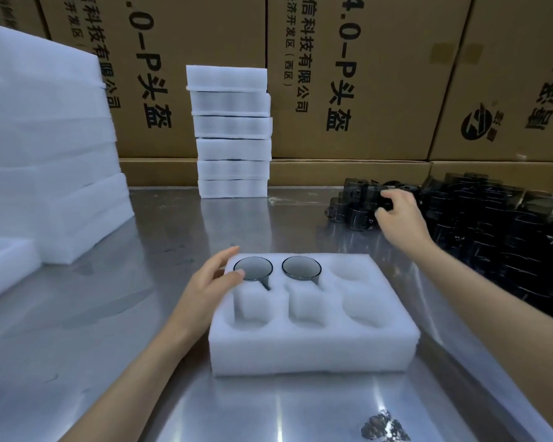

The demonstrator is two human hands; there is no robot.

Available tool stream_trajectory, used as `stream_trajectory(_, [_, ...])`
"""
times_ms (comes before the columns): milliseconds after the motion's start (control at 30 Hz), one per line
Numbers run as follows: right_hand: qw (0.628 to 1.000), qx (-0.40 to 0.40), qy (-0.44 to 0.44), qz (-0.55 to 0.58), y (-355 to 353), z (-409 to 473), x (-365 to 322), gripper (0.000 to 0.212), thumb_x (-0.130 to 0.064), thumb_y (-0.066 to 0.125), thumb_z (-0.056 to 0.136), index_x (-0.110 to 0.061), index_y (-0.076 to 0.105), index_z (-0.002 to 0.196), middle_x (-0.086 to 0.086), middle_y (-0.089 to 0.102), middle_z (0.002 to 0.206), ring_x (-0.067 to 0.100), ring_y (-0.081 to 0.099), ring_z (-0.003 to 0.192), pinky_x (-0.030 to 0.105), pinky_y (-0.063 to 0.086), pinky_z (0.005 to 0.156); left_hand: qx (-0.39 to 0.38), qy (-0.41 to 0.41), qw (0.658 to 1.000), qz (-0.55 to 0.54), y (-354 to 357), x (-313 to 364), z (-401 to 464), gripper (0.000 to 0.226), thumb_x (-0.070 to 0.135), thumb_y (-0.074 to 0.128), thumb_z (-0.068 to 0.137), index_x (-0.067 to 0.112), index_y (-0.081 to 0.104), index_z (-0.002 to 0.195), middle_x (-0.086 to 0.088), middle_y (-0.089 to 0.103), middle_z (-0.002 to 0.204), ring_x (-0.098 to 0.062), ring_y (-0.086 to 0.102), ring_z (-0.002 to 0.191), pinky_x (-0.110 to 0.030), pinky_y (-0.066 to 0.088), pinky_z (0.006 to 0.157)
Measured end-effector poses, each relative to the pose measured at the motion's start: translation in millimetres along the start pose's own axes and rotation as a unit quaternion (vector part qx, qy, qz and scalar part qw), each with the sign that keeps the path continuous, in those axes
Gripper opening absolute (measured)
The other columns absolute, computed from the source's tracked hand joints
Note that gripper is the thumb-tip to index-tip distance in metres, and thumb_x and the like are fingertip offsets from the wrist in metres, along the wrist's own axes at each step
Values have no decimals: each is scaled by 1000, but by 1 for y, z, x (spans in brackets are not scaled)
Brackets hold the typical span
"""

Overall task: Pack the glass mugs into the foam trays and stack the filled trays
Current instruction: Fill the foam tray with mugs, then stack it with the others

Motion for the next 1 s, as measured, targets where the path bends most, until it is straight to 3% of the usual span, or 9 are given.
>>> stream_trajectory(100, [997,-16,-26,-68,7,27,-7,47,-14,40,98,-16,32,144,0,23,154,23,55,96,32,40,78,1,2,1000,-2,0,1,3,50,29,63,75,26,57,125,20,58,120,17,53,98,1,39,70])
stream_trajectory(233, [984,-66,5,-168,27,51,-3,56,-10,41,97,-15,21,149,4,18,156,34,44,125,43,43,92,6,0,1000,2,-1,0,5,54,36,55,69,29,57,123,20,58,121,5,51,109,-4,40,77])
stream_trajectory(333, [964,-85,31,-250,37,56,5,47,-18,45,98,-11,31,143,14,31,145,40,48,117,45,46,86,4,2,1000,-2,-1,-1,5,45,30,63,78,29,58,123,18,59,120,7,53,106,-3,41,75])
stream_trajectory(433, [954,-39,20,-297,35,57,4,36,-22,51,97,-7,43,129,16,35,131,37,50,105,39,42,70,5,5,1000,-1,-1,-2,6,39,27,63,82,28,59,121,17,60,118,7,55,102,-2,41,72])
stream_trajectory(600, [952,-11,18,-306,31,55,12,12,-15,54,95,-7,58,103,17,58,110,38,58,93,36,39,65,2,4,1000,-3,0,-1,6,37,25,61,83,27,59,120,18,61,116,10,56,99,-1,41,71])
stream_trajectory(700, [978,50,69,-192,18,45,21,9,-16,51,96,-11,58,100,14,65,98,34,59,88,35,42,66,0,3,1000,-3,0,-2,7,32,24,61,85,28,59,117,18,61,115,13,56,94,-1,41,70])
stream_trajectory(800, [989,86,108,61,4,32,23,15,-20,47,97,-13,57,106,10,65,102,28,63,94,41,52,76,-2,-4,1000,-4,0,-2,6,42,33,56,74,30,60,116,19,63,112,8,57,97,-2,42,71])
stream_trajectory(900, [941,60,146,300,-3,7,17,19,-35,47,96,-17,55,99,4,64,101,21,65,91,38,55,79,-3,-4,1000,-6,1,-3,6,32,26,62,83,31,60,115,19,64,109,9,58,95,-2,42,69])
stream_trajectory(1000, [911,19,166,378,-10,-27,6,52,-61,43,90,-13,58,83,3,65,82,19,65,79,33,53,70,-3,-3,1000,-2,0,-3,6,36,30,61,79,33,61,114,20,63,110,6,57,101,-6,43,73])
Point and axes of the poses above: each hand's wrist, its own z-axis towards the middle knuckle, its own y-axis out of the palm, x = y × z, the point moved 9 cm from there along z, towards the middle knuckle
